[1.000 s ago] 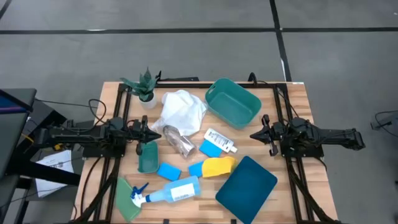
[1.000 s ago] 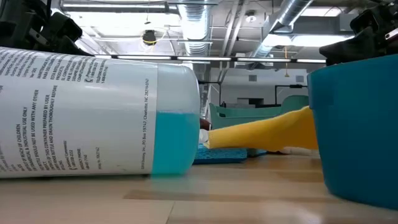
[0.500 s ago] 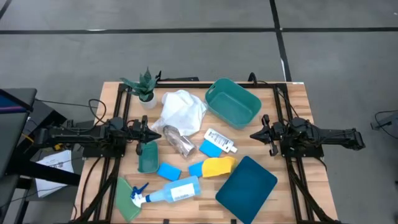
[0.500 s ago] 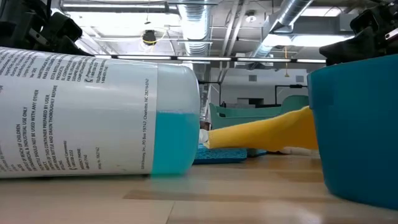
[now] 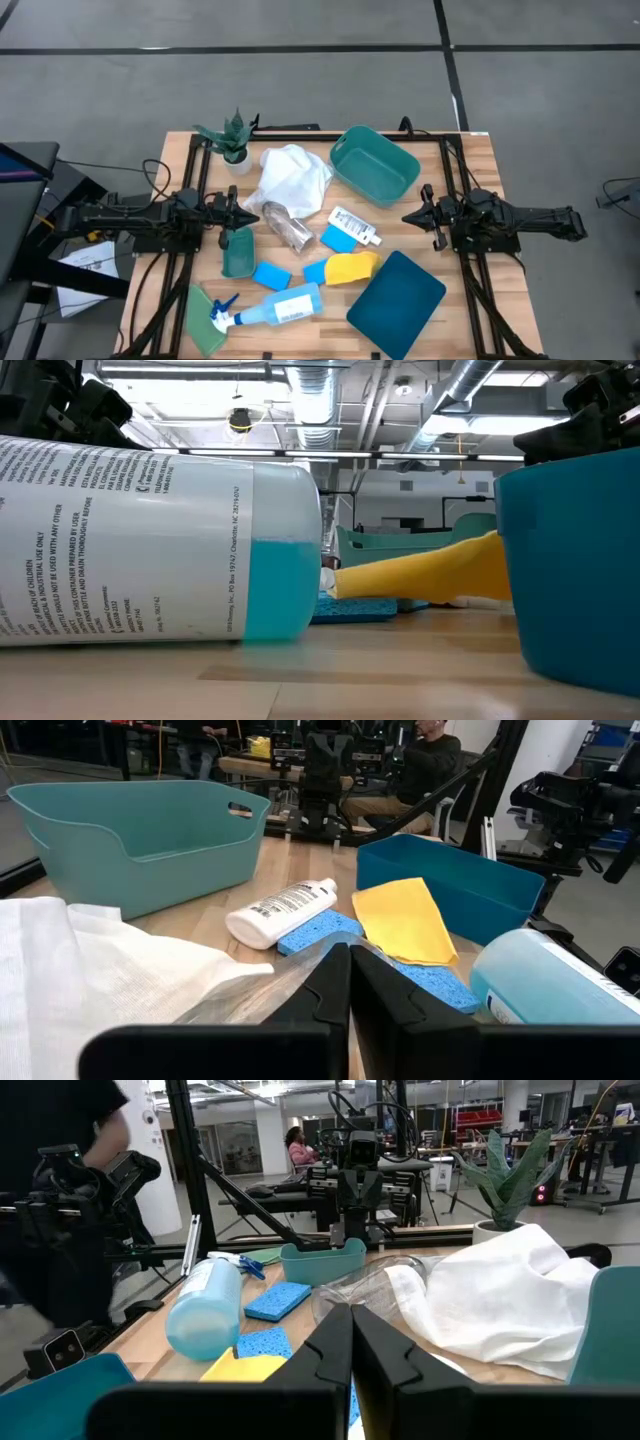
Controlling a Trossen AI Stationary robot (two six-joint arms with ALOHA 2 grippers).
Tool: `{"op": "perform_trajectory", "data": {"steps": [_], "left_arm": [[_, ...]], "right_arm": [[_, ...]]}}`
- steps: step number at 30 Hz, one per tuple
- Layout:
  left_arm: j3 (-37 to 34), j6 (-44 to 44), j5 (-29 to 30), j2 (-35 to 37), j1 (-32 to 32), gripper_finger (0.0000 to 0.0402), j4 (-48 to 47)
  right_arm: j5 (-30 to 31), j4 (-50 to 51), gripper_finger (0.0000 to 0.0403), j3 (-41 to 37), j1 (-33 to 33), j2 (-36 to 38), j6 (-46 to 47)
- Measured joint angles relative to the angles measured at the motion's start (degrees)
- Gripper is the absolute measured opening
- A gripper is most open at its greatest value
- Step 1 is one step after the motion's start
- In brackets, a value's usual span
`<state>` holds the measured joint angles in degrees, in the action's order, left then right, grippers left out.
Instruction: Pick & Place Kitchen Items
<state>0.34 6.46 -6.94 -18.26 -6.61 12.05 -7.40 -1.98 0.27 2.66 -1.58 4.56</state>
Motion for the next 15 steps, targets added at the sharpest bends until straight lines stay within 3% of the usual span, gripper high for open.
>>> {"op": "perform_trajectory", "data": {"steps": [15], "left_arm": [[0.02, -0.18, 1.26, -0.08, 0.0, 0.0003, 1.14]], "right_arm": [[0.0, -0.02, 0.0, 0.02, -0.01, -0.02, 0.0]]}}
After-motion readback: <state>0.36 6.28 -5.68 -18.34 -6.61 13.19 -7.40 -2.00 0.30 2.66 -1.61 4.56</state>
